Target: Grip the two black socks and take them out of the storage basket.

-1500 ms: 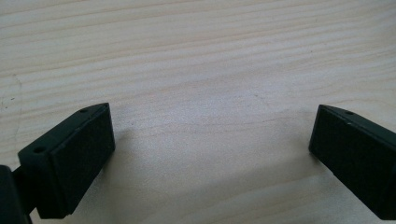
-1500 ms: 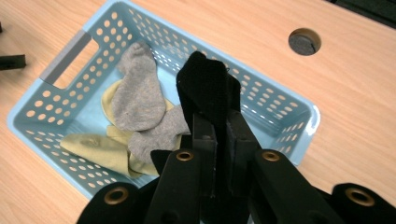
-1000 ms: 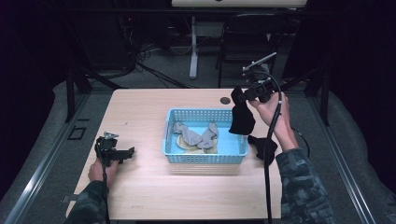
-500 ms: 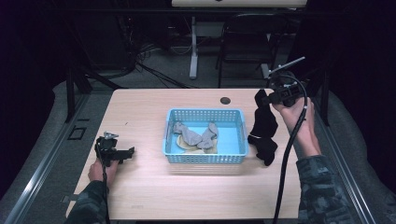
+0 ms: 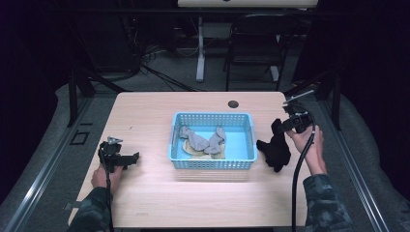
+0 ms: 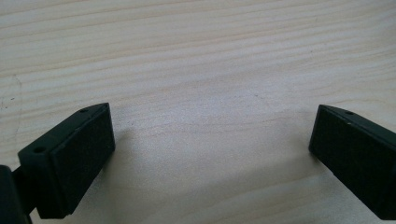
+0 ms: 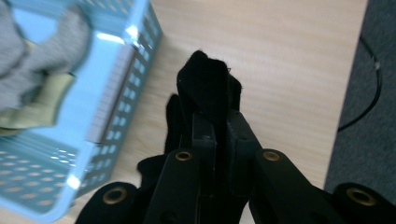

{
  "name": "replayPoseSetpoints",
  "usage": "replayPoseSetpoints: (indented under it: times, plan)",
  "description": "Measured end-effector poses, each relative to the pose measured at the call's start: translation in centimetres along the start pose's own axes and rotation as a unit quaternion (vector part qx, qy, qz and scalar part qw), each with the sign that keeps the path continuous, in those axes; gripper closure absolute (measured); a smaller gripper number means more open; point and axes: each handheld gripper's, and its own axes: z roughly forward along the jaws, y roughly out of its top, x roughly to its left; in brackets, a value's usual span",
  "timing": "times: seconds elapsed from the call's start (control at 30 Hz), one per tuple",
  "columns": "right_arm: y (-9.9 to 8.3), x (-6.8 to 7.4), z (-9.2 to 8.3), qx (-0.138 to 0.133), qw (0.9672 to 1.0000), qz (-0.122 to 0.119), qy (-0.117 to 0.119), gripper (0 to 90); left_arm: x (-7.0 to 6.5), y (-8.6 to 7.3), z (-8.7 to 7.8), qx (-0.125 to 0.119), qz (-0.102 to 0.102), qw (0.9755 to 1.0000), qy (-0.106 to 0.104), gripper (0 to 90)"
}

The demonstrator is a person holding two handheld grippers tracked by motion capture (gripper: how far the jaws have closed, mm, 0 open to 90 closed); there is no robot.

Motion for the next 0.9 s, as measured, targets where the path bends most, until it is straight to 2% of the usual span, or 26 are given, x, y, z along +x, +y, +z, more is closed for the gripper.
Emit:
replayPoseSetpoints:
  times: [0.03,0.07,0.1,0.13,0.17,0.2,0.23,0.3,0.33,0.4,0.43,0.5,0.53,0.57,0.6,0.63,0.73,0.77,0.8,0.9]
  plan:
    - [-0.2,-0.2,0.9,0.007,1.0000,0.004,0.003,84.2,0.0,0.0,0.0,0.000,0.000,1.0000,0.000,0.3]
    - [-0.6,-0.5,2.6,0.020,0.9997,0.012,0.005,83.7,0.0,0.0,0.0,0.000,0.000,1.0000,0.000,0.3]
    - [-0.7,-0.5,3.4,0.024,0.9996,0.016,0.007,83.6,0.0,0.0,0.0,0.000,0.000,1.0000,0.000,0.3]
    - [-0.7,-0.5,3.4,0.024,0.9996,0.016,0.007,83.6,0.0,0.0,0.0,0.000,0.000,1.0000,0.000,0.3]
    - [-1.1,-0.5,4.8,0.024,0.9993,0.027,0.009,82.8,0.0,0.0,0.0,0.000,0.000,1.0000,0.000,0.3]
    - [-1.1,-0.7,5.2,0.038,0.9990,0.021,0.009,81.5,0.0,0.0,0.0,0.000,0.000,1.0000,0.000,0.3]
    - [-1.1,-0.7,5.2,0.038,0.9990,0.021,0.009,81.5,0.0,0.0,0.0,0.000,0.000,1.0000,0.000,0.3]
    - [-1.3,-0.8,5.8,0.038,0.9989,0.026,0.012,73.8,0.0,0.0,0.0,0.000,0.000,1.0000,0.000,0.3]
    - [-1.4,-1.0,5.8,0.030,0.9990,0.029,0.015,65.9,0.0,0.0,0.0,0.000,0.000,1.0000,0.000,0.3]
    - [-1.5,-1.0,5.5,0.024,0.9991,0.030,0.017,62.4,0.0,0.0,0.0,0.001,0.002,1.0000,0.000,0.3]
    - [-1.7,-1.2,5.1,0.017,0.9993,0.028,0.021,53.7,0.0,0.0,0.0,0.001,0.002,1.0000,0.000,0.3]
    - [-2.0,-1.3,4.5,0.010,0.9994,0.023,0.023,46.4,0.0,0.0,0.0,0.002,0.002,1.0000,0.000,0.3]
    - [-2.3,-1.4,3.8,-0.002,0.9994,0.022,0.025,38.8,0.0,0.0,0.0,0.001,0.002,1.0000,0.000,0.3]
    - [-2.3,-1.4,3.8,-0.002,0.9994,0.022,0.025,38.8,0.0,0.0,0.0,0.001,0.002,1.0000,0.000,0.3]
    - [-2.9,-1.4,2.9,-0.014,0.9994,0.019,0.026,30.1,0.0,0.0,0.0,0.001,0.002,1.0000,0.000,0.3]
    - [-2.9,-1.4,2.9,-0.014,0.9994,0.019,0.026,30.1,0.0,0.0,0.0,0.001,0.002,1.0000,0.000,0.3]
    - [-4.4,-1.5,1.6,-0.032,0.9992,0.011,0.021,18.4,0.0,0.0,0.0,0.001,0.002,1.0000,0.000,0.3]
    - [-4.4,-1.5,1.6,-0.032,0.9992,0.011,0.021,18.4,0.0,0.0,0.0,0.001,0.002,1.0000,0.000,0.3]
    - [-5.5,-1.6,1.1,-0.040,0.9988,0.010,0.025,15.0,0.0,0.0,0.0,0.001,0.002,1.0000,0.000,0.3]
    - [-6.4,-1.8,0.9,-0.038,0.9990,0.000,0.024,13.5,0.0,0.0,0.0,0.001,0.002,1.0000,0.000,0.3]
